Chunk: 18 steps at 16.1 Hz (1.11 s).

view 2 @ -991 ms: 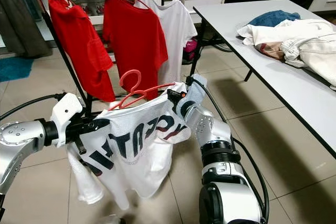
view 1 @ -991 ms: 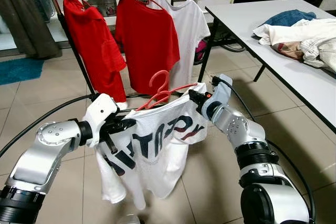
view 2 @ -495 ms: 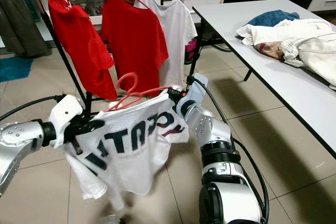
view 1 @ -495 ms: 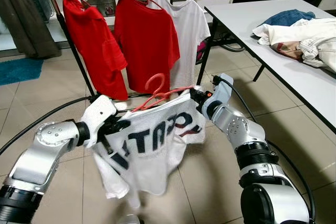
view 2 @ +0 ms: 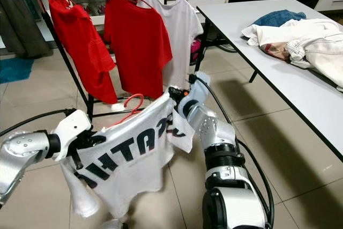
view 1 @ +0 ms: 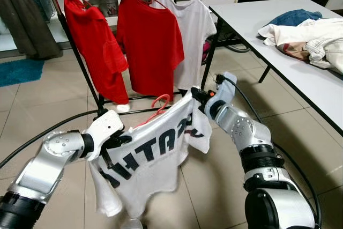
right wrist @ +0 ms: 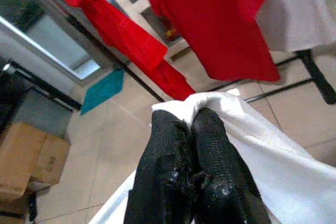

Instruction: Hang hanger

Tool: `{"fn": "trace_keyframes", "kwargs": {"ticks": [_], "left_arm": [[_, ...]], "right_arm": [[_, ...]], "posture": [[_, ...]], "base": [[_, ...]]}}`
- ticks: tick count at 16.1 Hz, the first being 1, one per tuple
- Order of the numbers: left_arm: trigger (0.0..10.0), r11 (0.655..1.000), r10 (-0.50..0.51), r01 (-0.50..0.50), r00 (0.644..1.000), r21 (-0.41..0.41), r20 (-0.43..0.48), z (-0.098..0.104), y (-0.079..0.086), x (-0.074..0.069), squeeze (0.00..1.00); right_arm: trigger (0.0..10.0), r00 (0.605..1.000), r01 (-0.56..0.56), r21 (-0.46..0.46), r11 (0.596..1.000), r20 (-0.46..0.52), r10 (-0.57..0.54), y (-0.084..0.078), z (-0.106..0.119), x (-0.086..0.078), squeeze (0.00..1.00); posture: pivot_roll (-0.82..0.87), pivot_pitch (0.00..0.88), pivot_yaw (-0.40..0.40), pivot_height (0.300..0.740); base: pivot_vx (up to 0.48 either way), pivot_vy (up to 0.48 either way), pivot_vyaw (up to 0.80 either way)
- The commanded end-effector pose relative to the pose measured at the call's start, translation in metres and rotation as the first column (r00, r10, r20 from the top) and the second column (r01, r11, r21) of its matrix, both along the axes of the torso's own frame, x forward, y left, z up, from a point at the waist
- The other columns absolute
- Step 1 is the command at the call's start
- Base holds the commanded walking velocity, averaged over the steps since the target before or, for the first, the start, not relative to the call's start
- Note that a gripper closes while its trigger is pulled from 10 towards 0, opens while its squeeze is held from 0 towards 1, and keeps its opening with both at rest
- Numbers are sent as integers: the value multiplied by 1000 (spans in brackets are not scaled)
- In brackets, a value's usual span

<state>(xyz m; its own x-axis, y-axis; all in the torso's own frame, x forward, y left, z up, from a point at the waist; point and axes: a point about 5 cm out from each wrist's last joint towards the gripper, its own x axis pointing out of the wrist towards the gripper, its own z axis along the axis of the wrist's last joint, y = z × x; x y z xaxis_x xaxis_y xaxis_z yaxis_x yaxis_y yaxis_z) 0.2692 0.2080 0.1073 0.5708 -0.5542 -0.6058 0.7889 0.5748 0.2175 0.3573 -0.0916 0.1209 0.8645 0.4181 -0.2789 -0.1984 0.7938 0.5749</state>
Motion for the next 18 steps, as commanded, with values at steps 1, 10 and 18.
{"fn": "trace_keyframes", "kwargs": {"ticks": [1, 10, 18], "left_arm": [[0, 1000, 25, -26, 999, 18, 34, 2, 0, 7, 0], [0, 997, 53, -47, 993, -56, 103, 12, -3, 17, 0], [0, 997, 59, -51, 991, -61, 123, 19, 14, 16, 0]], "right_arm": [[0, 998, -41, 3, 999, 36, 41, 3, 10, -2, 0], [10000, 979, -200, -100, 975, 5, 201, 15, 1, -17, 1000], [10000, 893, -193, -328, 925, 331, 304, -3, 37, -11, 1000]], "posture": [[69, 0, 5, 740], [66, 0, 5, 740], [62, 0, 6, 740]], "base": [[0, 0, 0], [0, 0, 0], [0, 0, 0]]}}
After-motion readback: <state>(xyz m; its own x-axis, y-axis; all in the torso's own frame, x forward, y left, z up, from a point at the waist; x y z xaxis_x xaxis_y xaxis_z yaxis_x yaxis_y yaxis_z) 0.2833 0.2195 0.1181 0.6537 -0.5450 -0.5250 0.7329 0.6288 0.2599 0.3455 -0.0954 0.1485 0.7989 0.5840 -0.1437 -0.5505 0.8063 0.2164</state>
